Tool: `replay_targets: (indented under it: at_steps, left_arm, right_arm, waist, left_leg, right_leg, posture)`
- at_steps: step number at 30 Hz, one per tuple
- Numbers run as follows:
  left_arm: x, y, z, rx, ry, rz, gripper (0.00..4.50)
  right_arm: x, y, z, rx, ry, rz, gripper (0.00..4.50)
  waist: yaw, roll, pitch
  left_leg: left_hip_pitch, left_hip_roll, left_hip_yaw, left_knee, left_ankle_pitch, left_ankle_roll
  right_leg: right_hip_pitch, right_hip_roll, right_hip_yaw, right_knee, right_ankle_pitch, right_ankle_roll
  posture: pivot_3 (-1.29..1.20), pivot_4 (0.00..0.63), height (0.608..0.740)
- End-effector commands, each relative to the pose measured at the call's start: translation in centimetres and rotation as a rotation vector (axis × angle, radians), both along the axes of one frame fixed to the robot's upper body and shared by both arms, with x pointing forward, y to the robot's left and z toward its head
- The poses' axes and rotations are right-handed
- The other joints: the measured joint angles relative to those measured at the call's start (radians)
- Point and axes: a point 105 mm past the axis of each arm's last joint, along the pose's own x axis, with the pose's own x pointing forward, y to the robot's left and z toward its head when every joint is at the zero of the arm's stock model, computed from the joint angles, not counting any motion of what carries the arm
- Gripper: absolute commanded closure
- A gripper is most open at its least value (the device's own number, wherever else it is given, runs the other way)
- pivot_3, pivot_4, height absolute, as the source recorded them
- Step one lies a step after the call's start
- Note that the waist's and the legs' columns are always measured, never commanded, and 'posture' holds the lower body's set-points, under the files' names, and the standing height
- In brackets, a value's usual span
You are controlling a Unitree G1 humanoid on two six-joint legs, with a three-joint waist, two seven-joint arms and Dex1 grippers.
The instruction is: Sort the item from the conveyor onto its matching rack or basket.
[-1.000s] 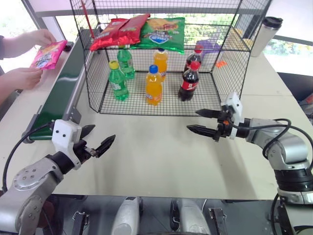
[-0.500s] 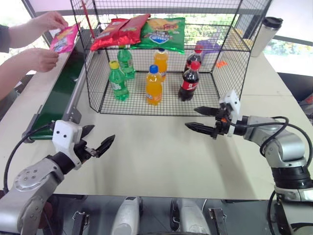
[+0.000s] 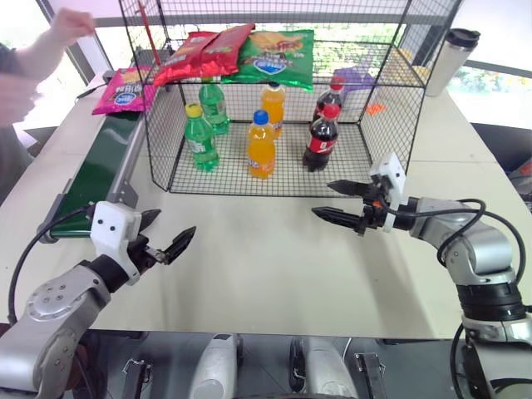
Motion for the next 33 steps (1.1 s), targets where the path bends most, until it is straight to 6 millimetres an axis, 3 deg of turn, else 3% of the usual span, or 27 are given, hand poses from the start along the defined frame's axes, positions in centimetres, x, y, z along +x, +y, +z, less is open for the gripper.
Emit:
replay_targets:
  at_steps: [1, 7, 11, 13, 14, 17, 19, 22, 28, 33]
  left_arm:
    - [-0.1, -0.4, 0.9, 0.010, -0.048, -0.006, 0.05]
    - [-0.4, 0.7, 2.3, 0.046, -0.096, 0.046, 0.05]
    - [-1.1, 4.5, 5.5, 0.213, -0.235, 0.219, 0.05]
    - [-1.8, 6.7, 6.9, 0.432, -0.291, 0.308, 0.05]
    - [-3.0, 8.9, 7.9, 0.645, -0.319, 0.376, 0.05]
    - [-5.7, 12.5, 9.3, 1.093, -0.328, 0.441, 0.05]
    - [-7.2, 13.8, 8.8, 1.286, -0.301, 0.413, 0.05]
    - [-8.7, 14.5, 7.4, 1.397, -0.249, 0.360, 0.05]
    - [-10.0, 14.7, 3.9, 1.420, -0.166, 0.287, 0.05]
    - [-10.1, 15.0, 2.1, 1.398, -0.140, 0.277, 0.05]
  right_arm:
    - [0.1, 0.1, 0.9, 0.003, -0.040, 0.011, 0.00]
    - [0.3, 0.6, 1.3, 0.040, -0.028, 0.039, 0.00]
    - [0.2, 1.5, 3.1, 0.124, -0.011, 0.100, 0.00]
    - [0.2, 2.1, 3.8, 0.148, -0.010, 0.133, 0.00]
    - [0.3, 2.9, 4.1, 0.154, -0.018, 0.166, 0.00]
    - [0.4, 5.1, 4.6, 0.158, -0.045, 0.247, 0.00]
    - [0.4, 6.4, 4.8, 0.155, -0.062, 0.295, 0.00]
    - [0.3, 8.1, 5.0, 0.154, -0.089, 0.349, 0.00]
    - [0.0, 10.6, 5.1, 0.132, -0.146, 0.433, 0.00]
    - [-0.5, 11.6, 5.4, 0.133, -0.164, 0.473, 0.00]
  waist:
    - [0.000, 0.000, 0.000]
    - [-0.001, 0.000, 0.000]
    - [-0.004, 0.000, 0.000]
    - [-0.004, 0.000, 0.000]
    - [-0.005, 0.000, 0.000]
    - [-0.013, 0.000, 0.000]
    - [-0.015, 0.001, 0.000]
    - [-0.004, 0.001, 0.000]
    - [-0.002, 0.001, 0.000]
    - [-0.004, 0.001, 0.000]
  left_leg:
    - [0.000, 0.000, 0.000, 0.000, 0.000, 0.000]
    - [0.000, 0.000, 0.000, 0.000, 0.000, 0.000]
    - [0.001, 0.000, 0.001, 0.000, 0.000, 0.000]
    - [0.001, 0.001, 0.001, -0.001, 0.000, 0.000]
    - [0.002, 0.001, 0.001, -0.001, 0.000, 0.000]
    - [0.002, 0.002, 0.004, -0.003, 0.000, 0.000]
    - [0.001, 0.002, 0.005, -0.003, 0.000, 0.000]
    - [0.001, 0.002, 0.005, -0.003, 0.000, 0.000]
    - [-0.002, 0.004, 0.008, -0.002, -0.001, -0.001]
    - [-0.002, 0.004, 0.012, -0.003, 0.000, 0.000]
  right_leg:
    - [0.000, 0.000, 0.000, 0.000, 0.000, 0.000]
    - [0.000, 0.000, 0.000, 0.000, 0.000, 0.000]
    - [0.000, 0.001, 0.001, 0.001, 0.000, 0.000]
    - [-0.001, 0.001, 0.001, 0.001, 0.000, 0.000]
    - [-0.001, 0.002, 0.001, 0.002, 0.000, 0.000]
    - [-0.002, 0.002, 0.003, 0.000, -0.001, -0.004]
    - [-0.003, 0.002, 0.004, -0.001, -0.001, -0.004]
    - [-0.004, 0.001, 0.004, -0.001, -0.001, -0.005]
    - [-0.006, -0.001, 0.004, -0.004, -0.001, -0.006]
    - [-0.007, 0.000, 0.006, -0.003, 0.002, -0.004]
  posture:
    - [0.00, 0.150, 0.740]
    - [0.00, 0.150, 0.740]
    - [0.00, 0.150, 0.740]
    - [0.00, 0.150, 0.740]
    - [0.00, 0.150, 0.740]
    - [0.00, 0.150, 0.740]
    - [0.00, 0.150, 0.740]
    - [0.00, 0.150, 0.740]
    - [0.00, 0.150, 0.740]
    - [0.00, 0.150, 0.740]
